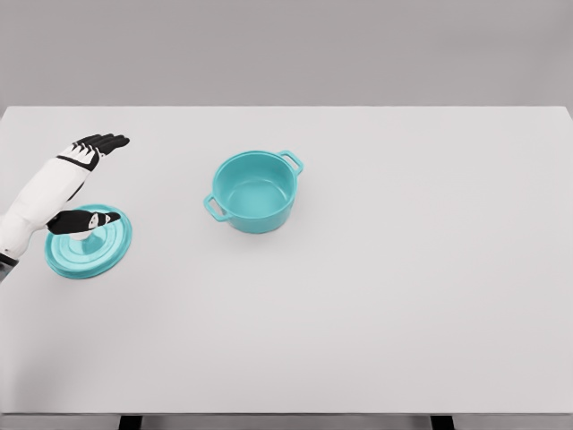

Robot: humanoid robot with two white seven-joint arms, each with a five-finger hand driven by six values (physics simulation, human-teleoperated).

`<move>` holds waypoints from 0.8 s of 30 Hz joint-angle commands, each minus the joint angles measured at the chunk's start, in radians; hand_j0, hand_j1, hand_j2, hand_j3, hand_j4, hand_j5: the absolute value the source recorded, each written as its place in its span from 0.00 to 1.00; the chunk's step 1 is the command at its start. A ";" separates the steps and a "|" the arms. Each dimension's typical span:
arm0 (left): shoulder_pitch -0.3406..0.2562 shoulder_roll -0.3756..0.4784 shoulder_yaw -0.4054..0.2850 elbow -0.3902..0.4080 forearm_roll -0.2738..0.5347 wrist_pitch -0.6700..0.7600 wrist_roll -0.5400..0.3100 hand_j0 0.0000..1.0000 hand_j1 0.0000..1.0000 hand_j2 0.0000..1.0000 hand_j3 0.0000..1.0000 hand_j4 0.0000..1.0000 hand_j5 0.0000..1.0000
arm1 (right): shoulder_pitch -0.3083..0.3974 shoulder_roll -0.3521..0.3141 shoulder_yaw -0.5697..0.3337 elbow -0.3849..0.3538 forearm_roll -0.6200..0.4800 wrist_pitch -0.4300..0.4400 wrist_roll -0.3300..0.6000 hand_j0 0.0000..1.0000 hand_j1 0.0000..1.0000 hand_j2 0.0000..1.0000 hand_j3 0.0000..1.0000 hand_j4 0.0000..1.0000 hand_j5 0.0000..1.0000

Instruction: Cover the pot with left arm

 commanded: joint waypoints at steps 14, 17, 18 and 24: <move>-0.100 0.075 0.040 0.018 -0.050 0.001 -0.360 1.00 1.00 1.00 1.00 1.00 1.00 | 0.002 0.000 0.000 0.001 0.000 0.000 0.000 1.00 1.00 1.00 1.00 1.00 1.00; -0.135 0.113 0.052 0.015 -0.049 0.001 -0.452 1.00 1.00 1.00 1.00 1.00 1.00 | 0.000 0.000 0.000 0.000 0.000 0.000 0.000 1.00 1.00 1.00 1.00 1.00 1.00; -0.135 0.113 0.055 0.015 -0.046 0.001 -0.452 1.00 1.00 1.00 1.00 1.00 1.00 | 0.002 0.000 0.000 0.000 0.000 0.000 0.000 1.00 1.00 1.00 1.00 1.00 1.00; -0.138 0.159 0.046 0.025 -0.037 0.001 -0.452 1.00 1.00 1.00 1.00 1.00 1.00 | 0.000 0.000 0.000 0.001 0.000 0.000 0.000 1.00 1.00 1.00 1.00 1.00 1.00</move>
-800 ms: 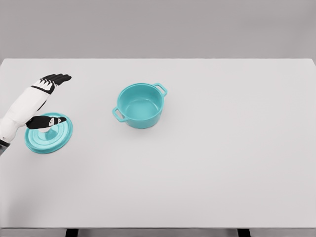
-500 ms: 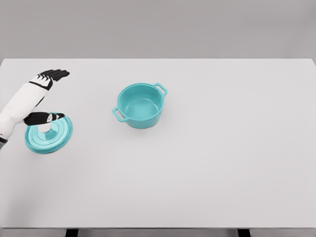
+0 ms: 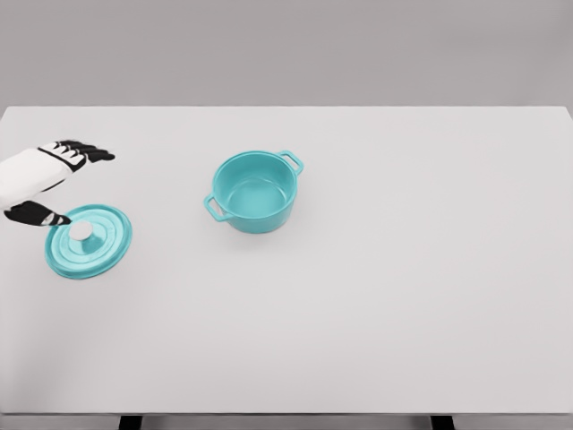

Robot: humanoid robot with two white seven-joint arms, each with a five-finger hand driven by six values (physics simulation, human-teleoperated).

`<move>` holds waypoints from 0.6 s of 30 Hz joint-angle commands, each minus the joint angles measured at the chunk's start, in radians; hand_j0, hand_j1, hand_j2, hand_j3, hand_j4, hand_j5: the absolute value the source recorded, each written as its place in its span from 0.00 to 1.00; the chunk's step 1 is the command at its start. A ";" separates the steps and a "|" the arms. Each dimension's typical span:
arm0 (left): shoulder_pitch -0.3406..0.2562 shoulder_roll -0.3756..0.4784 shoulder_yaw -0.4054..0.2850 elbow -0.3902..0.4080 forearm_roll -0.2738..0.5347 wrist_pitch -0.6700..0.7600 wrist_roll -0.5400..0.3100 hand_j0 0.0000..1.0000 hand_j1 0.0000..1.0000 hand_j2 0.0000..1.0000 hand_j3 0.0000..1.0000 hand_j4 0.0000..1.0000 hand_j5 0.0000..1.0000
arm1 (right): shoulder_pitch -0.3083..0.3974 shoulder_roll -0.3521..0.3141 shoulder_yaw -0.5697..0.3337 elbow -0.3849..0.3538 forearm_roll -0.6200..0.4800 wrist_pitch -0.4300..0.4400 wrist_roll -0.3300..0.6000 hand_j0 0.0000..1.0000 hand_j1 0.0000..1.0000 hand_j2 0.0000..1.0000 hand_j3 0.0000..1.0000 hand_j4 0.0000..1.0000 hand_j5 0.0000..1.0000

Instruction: Cover the pot with left arm

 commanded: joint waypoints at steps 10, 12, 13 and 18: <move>0.006 0.037 -0.028 0.037 -0.029 0.003 -0.007 1.00 1.00 1.00 1.00 1.00 1.00 | 0.000 0.000 0.000 0.001 0.000 0.000 0.000 1.00 1.00 1.00 1.00 1.00 1.00; 0.006 0.039 -0.028 0.040 -0.066 0.003 -0.007 1.00 1.00 1.00 1.00 1.00 1.00 | 0.000 0.000 0.000 0.001 0.000 0.000 0.000 1.00 1.00 1.00 1.00 1.00 1.00; 0.011 0.039 -0.028 0.040 -0.072 0.003 -0.007 1.00 1.00 1.00 1.00 1.00 1.00 | 0.000 0.000 0.000 -0.001 0.000 0.000 0.000 1.00 1.00 1.00 1.00 1.00 1.00; 0.015 0.055 -0.068 0.040 -0.075 0.003 -0.007 1.00 1.00 1.00 1.00 1.00 1.00 | 0.000 0.000 0.000 0.001 0.000 0.000 0.000 1.00 1.00 1.00 1.00 1.00 1.00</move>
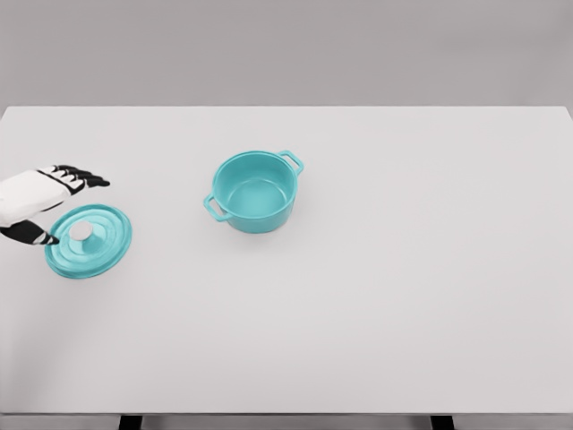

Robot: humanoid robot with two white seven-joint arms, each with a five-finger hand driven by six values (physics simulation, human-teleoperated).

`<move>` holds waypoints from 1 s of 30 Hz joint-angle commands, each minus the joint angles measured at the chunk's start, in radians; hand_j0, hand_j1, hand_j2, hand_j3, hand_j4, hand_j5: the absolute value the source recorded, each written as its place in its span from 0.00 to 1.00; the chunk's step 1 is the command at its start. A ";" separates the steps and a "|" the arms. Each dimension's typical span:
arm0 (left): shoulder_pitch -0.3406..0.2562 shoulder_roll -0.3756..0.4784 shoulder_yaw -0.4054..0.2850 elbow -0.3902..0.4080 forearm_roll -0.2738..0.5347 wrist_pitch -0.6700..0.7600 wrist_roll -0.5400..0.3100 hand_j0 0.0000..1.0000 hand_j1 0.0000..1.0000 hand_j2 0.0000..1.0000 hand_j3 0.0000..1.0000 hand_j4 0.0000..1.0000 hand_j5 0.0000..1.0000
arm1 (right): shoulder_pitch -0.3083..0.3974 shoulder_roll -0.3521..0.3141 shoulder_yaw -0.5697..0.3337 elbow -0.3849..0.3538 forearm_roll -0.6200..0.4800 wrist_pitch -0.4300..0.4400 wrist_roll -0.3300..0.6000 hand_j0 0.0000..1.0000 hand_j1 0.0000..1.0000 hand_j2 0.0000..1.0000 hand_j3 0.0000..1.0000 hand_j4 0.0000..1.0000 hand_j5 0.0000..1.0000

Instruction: Cover the pot with left arm

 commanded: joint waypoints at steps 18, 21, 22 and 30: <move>0.014 0.010 -0.016 0.010 0.007 0.003 0.001 0.86 0.86 0.86 0.86 0.86 0.86 | -0.002 0.000 0.000 0.000 0.000 0.000 0.000 1.00 1.00 1.00 1.00 1.00 1.00; 0.026 0.012 -0.016 0.010 0.007 0.003 0.001 0.86 0.86 0.86 0.86 0.86 0.86 | 0.000 0.000 0.000 0.000 0.000 0.000 0.000 1.00 1.00 1.00 1.00 1.00 1.00; 0.026 0.012 -0.016 0.010 0.008 0.003 0.001 0.86 0.86 0.86 0.86 0.86 0.86 | 0.000 0.000 0.000 0.000 0.000 0.000 0.000 1.00 1.00 1.00 1.00 1.00 1.00; 0.029 0.011 -0.017 0.014 0.010 0.003 0.001 0.78 0.78 0.78 0.78 0.78 0.78 | 0.000 0.000 0.000 0.000 0.000 0.000 0.000 1.00 1.00 1.00 1.00 1.00 1.00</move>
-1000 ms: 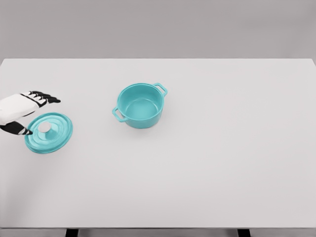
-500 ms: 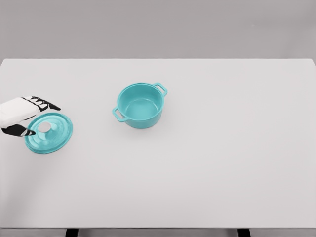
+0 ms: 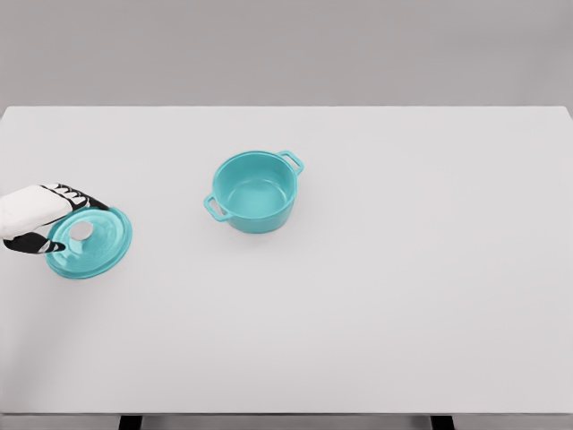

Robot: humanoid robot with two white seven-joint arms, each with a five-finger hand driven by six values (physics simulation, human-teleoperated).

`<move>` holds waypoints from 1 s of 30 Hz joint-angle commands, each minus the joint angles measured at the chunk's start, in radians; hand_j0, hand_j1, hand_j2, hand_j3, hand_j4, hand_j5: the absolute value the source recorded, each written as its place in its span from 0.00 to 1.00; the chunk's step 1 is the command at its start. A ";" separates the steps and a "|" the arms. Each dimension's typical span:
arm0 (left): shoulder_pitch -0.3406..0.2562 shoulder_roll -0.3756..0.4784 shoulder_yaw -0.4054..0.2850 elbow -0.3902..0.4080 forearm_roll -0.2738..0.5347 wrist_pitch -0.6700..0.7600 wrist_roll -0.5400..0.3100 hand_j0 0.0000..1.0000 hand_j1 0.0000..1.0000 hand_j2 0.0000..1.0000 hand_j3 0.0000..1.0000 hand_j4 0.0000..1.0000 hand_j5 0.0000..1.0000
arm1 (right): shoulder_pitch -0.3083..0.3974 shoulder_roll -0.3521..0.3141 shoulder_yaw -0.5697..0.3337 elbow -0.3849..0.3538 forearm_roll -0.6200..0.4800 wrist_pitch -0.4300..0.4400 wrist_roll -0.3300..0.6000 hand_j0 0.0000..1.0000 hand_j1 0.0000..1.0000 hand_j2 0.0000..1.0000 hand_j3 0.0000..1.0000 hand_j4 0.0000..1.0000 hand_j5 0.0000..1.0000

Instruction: Cover the pot with left arm

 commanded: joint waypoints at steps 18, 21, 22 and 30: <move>0.015 0.000 0.001 0.001 0.008 0.003 0.000 0.75 0.75 0.75 0.75 0.75 0.75 | 0.002 0.000 0.000 0.001 0.000 0.000 0.000 1.00 1.00 1.00 1.00 1.00 1.00; 0.017 0.000 -0.001 -0.001 0.008 0.003 0.000 0.73 0.73 0.73 0.73 0.73 0.73 | 0.000 0.000 0.000 0.001 0.000 0.000 0.000 1.00 1.00 1.00 1.00 1.00 1.00; 0.017 0.000 0.001 -0.001 0.008 0.003 0.000 0.73 0.73 0.73 0.73 0.73 0.73 | 0.002 0.000 0.000 -0.001 0.000 0.000 0.000 1.00 1.00 1.00 1.00 1.00 1.00; 0.017 0.000 0.001 0.001 0.008 0.003 0.000 0.65 0.65 0.65 0.65 0.65 0.65 | 0.000 0.000 0.000 0.001 0.000 0.000 0.000 1.00 1.00 1.00 1.00 1.00 1.00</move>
